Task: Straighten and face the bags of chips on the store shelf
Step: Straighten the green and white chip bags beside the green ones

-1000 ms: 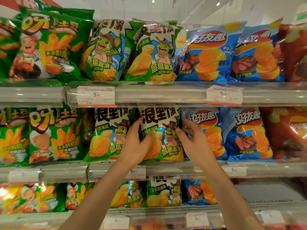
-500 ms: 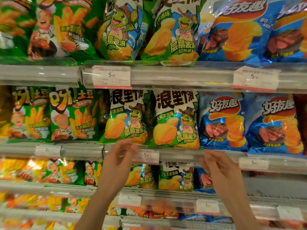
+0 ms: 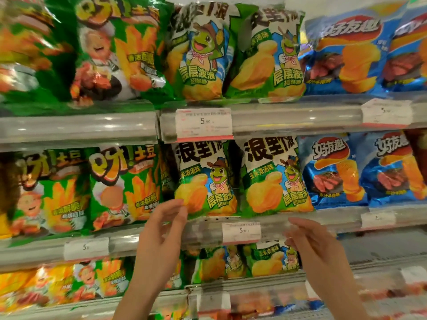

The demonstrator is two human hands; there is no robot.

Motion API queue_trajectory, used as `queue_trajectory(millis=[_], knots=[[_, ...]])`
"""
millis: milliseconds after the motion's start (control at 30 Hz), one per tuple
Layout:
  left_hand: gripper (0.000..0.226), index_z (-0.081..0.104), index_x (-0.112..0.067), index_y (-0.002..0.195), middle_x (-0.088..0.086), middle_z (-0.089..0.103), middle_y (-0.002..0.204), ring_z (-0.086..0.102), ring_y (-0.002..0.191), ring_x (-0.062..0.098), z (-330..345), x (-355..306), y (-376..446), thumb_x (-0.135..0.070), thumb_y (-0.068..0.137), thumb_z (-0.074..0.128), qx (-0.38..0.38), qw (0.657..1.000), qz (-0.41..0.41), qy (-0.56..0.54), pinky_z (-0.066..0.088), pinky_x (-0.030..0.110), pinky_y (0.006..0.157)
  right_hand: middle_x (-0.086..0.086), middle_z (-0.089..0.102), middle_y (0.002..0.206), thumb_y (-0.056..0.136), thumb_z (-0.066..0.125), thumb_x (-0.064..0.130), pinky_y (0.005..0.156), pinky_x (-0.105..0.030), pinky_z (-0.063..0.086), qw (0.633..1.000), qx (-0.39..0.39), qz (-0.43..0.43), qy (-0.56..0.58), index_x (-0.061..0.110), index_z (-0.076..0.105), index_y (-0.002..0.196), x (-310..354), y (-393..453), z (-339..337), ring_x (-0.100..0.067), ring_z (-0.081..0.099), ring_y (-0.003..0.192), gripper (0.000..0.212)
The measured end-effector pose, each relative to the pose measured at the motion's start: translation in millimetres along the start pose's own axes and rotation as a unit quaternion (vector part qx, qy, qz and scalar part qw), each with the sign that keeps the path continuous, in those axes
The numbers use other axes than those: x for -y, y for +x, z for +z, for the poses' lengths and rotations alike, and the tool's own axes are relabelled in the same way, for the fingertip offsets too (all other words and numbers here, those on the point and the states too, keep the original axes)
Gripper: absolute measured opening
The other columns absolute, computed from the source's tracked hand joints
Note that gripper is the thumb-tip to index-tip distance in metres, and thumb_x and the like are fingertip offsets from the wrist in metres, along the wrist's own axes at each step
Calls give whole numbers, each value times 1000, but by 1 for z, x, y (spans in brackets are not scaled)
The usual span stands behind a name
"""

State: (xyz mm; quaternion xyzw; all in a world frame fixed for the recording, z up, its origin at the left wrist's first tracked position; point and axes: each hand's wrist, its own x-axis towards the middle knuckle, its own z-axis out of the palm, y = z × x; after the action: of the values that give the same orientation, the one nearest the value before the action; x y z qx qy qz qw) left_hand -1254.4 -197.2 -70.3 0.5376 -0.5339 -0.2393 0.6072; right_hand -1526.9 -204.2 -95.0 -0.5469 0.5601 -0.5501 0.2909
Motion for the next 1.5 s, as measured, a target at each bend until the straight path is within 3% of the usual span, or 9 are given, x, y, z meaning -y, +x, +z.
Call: queue_trajectory(millis=[167, 267, 433, 600, 700, 867, 1133, 1300, 1500], knots=[[37, 53, -36, 131, -17, 48, 137, 46, 122, -8, 3, 1, 29, -43, 94, 55, 21, 994, 69, 86, 37, 19, 103, 19, 69, 99, 96, 60, 29, 76, -10, 50, 995, 58, -73, -36, 31, 65, 110, 46, 7, 51, 9, 62, 93, 16], [52, 36, -36, 147, -9, 29, 152, 37, 125, -13, 15, 1, 47, -41, 99, 54, 36, 989, 71, 127, 33, 27, 107, 20, 63, 114, 97, 58, 35, 95, -22, 52, 990, 99, -88, -55, 28, 58, 127, 62, 30, 83, 6, 59, 105, 31], [56, 22, -42, 153, 8, 28, 154, 40, 136, 23, 28, 2, 70, -41, 103, 46, 56, 988, 22, 144, 33, 36, 107, 4, 59, 135, 99, 51, 47, 103, -38, 47, 977, 152, -79, -127, 24, 25, 153, 73, 58, 116, -17, 57, 121, 64], [58, 19, -46, 153, 19, 54, 137, 34, 119, -2, 31, 9, 81, -43, 102, 46, 37, 985, 45, 162, 32, 29, 99, 9, 61, 132, 99, 55, 39, 103, -36, 48, 980, 155, -85, -92, 28, 30, 150, 69, 67, 121, -11, 59, 119, 58], [57, 25, -42, 154, 13, 44, 148, 36, 128, 6, 29, 1, 80, -39, 103, 49, 2, 985, 68, 158, 30, 27, 102, 13, 61, 127, 98, 58, 38, 104, -36, 48, 982, 152, -97, -63, 31, 37, 146, 69, 68, 118, -5, 59, 116, 52], [56, 25, -40, 154, 10, 44, 147, 37, 127, 4, 26, -7, 76, -40, 103, 47, -31, 983, 89, 157, 27, 25, 98, 27, 55, 108, 97, 61, 35, 87, -8, 44, 982, 144, -118, -34, 34, 43, 141, 76, 71, 113, 21, 53, 97, 47], [59, 26, -42, 154, -1, 33, 148, 37, 121, 1, 40, -1, 63, -43, 101, 52, -16, 985, 102, 140, 29, 23, 101, 4, 53, 141, 100, 51, 34, 108, -41, 45, 985, 128, -96, -57, 27, 33, 149, 65, 71, 114, -13, 53, 126, 52], [94, 10, -35, 157, -8, 35, 156, 35, 140, 4, 32, 5, 80, -54, 86, 69, -2, 999, 14, 33, 32, 34, 117, -1, 30, 160, 99, 44, 56, 115, -34, 28, 983, 170, -19, -59, 17, 7, 159, 86, 83, 124, -22, 32, 145, 81], [72, 26, -27, 157, -5, 41, 155, 37, 143, 20, 33, -6, 102, -60, 96, 48, 50, 992, -116, 12, 28, 32, 108, -2, 38, 157, 83, 48, 78, 117, -39, 32, 985, 166, 49, 4, 22, 12, 158, 90, 102, 141, -24, 40, 141, 100]])
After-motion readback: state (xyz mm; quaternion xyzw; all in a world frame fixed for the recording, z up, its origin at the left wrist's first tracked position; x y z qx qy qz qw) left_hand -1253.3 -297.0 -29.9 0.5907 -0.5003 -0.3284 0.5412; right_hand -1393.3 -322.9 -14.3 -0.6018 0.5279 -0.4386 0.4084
